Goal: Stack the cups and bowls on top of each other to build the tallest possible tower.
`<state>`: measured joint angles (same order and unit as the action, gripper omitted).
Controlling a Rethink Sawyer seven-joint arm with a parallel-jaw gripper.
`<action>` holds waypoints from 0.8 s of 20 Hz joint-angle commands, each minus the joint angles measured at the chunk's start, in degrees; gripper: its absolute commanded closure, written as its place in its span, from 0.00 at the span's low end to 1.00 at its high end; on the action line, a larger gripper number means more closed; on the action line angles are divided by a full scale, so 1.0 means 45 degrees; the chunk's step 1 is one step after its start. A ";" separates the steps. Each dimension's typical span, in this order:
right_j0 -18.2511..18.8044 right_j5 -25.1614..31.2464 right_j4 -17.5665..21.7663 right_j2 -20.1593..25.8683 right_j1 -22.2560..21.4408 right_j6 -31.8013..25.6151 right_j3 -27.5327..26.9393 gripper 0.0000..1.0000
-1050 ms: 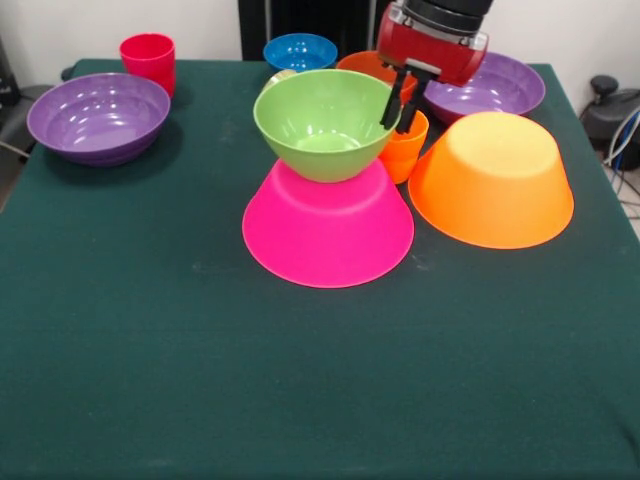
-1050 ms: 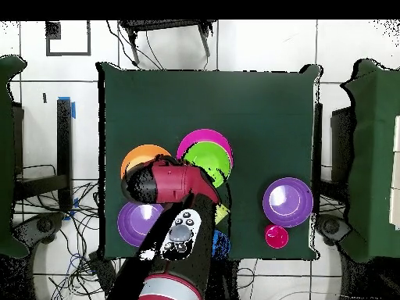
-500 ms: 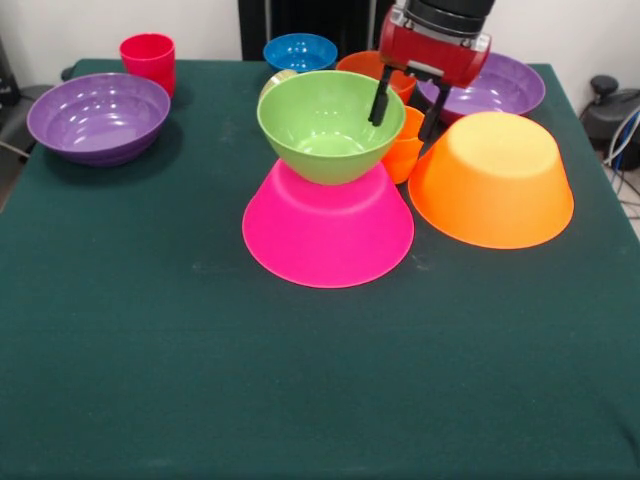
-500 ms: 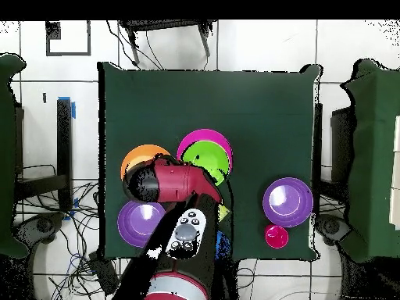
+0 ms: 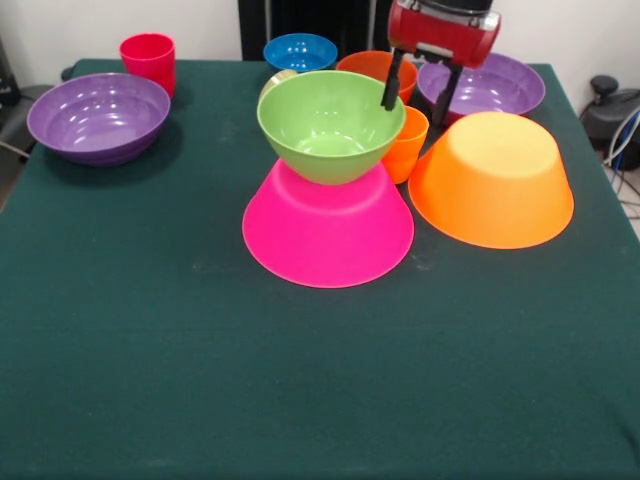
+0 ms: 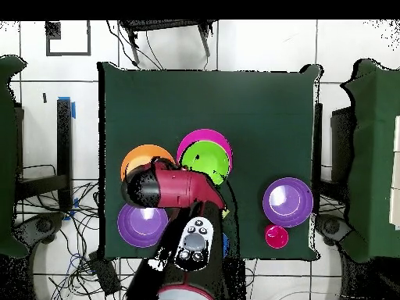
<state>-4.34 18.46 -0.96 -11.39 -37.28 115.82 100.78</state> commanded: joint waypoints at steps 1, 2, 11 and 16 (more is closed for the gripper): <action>0.1291 0.0401 -0.0397 0.3001 -0.1526 0.0433 0.2287 0.00; 0.1491 0.0453 -0.0332 0.3212 -0.1676 0.0257 0.2460 0.00; 0.3713 0.0616 0.0436 0.5070 -0.3108 -0.0907 0.4041 0.00; 0.4532 0.1133 0.1420 0.4850 -0.3732 -0.1670 0.4054 0.00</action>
<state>13.21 18.46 0.17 3.47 -51.00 115.82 114.25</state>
